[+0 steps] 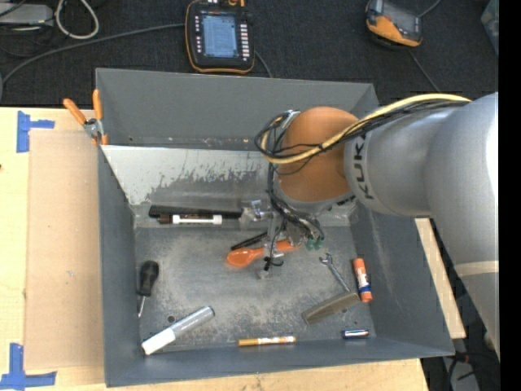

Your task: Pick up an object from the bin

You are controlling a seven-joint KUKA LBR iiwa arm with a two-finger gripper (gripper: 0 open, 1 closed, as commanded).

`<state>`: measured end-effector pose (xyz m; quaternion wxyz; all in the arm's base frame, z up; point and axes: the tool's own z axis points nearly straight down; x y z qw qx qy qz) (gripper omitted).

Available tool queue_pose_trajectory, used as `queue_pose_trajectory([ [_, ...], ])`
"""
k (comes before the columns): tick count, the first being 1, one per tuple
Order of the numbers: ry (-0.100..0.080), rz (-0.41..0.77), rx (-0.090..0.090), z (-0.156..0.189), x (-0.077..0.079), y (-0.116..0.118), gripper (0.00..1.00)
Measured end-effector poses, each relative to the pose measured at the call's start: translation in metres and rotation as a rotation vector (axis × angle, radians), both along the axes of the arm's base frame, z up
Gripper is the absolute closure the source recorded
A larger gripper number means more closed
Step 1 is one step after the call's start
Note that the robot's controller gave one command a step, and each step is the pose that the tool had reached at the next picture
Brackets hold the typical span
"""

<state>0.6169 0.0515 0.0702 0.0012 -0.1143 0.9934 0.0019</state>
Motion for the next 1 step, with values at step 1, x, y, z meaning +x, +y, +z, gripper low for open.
queue_pose_trajectory([
  [1,0.004,-0.134,-0.001,0.0003,-0.0003,-0.0024,1.00],
])
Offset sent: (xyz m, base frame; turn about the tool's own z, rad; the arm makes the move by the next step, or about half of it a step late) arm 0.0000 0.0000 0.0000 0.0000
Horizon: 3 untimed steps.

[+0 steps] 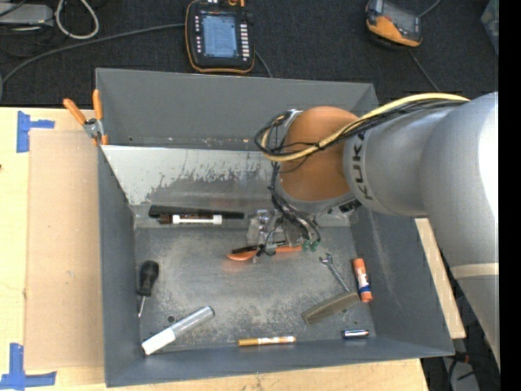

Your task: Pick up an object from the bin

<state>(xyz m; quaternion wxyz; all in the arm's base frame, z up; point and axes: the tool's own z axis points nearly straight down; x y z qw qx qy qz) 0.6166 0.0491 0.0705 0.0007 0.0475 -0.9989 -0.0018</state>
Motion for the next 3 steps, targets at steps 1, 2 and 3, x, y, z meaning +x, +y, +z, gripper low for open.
queue_pose_trajectory([
  [1,0.000,-0.001,0.000,0.000,0.000,0.000,1.00],
  [2,0.000,-0.001,0.000,0.004,0.000,0.000,1.00],
  [3,0.003,-0.002,0.001,0.027,-0.001,0.000,1.00],
])
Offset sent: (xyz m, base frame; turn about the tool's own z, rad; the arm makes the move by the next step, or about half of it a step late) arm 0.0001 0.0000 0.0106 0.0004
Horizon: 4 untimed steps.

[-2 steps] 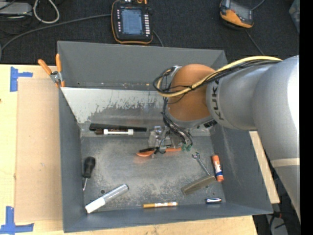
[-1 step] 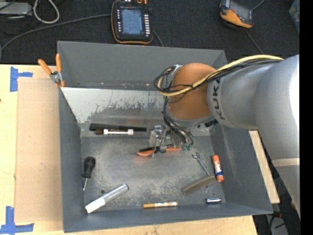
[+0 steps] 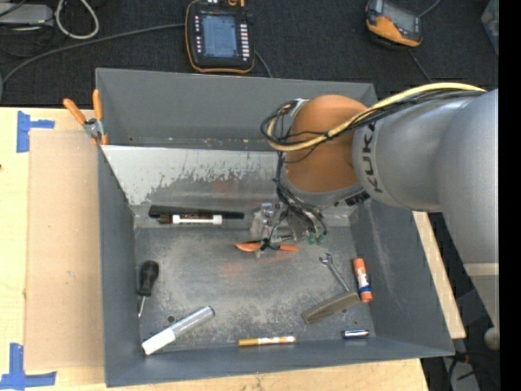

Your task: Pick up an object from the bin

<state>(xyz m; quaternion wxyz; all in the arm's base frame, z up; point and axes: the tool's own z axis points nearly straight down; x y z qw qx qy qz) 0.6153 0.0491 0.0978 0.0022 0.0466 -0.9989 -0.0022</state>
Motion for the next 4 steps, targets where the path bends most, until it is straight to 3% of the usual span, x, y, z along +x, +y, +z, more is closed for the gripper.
queue_pose_trajectory([
  [4,-0.004,-0.002,0.001,0.045,0.001,0.000,1.00],
])
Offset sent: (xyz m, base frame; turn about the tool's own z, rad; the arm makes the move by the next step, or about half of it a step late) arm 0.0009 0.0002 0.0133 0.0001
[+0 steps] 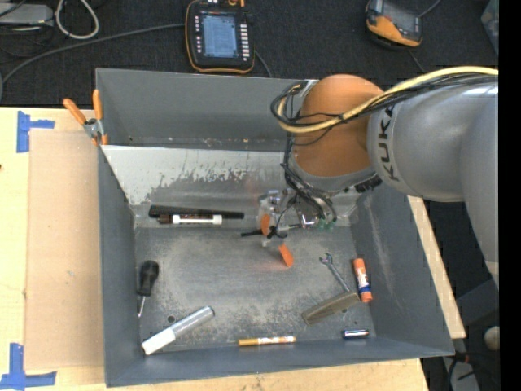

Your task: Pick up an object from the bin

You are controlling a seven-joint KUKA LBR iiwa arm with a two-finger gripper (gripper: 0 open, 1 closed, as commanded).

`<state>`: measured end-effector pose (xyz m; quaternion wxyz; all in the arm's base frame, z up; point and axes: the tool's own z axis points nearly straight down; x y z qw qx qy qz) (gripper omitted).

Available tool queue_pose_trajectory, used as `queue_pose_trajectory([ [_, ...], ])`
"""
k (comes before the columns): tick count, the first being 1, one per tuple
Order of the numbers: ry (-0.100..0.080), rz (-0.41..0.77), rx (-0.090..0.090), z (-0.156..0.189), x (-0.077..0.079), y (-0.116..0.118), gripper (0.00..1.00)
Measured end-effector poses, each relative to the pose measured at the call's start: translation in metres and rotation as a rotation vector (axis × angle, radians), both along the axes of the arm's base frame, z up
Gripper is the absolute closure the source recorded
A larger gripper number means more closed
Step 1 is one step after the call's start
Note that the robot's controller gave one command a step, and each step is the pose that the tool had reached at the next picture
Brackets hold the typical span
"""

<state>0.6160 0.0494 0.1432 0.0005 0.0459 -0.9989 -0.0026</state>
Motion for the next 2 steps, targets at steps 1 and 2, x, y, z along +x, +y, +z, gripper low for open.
queue_pose_trajectory([
  [1,0.000,0.000,0.000,0.0054,0.0001,0.0000,1.00],
  [2,-0.001,-0.001,0.001,0.0070,0.0002,0.0001,1.00],
])
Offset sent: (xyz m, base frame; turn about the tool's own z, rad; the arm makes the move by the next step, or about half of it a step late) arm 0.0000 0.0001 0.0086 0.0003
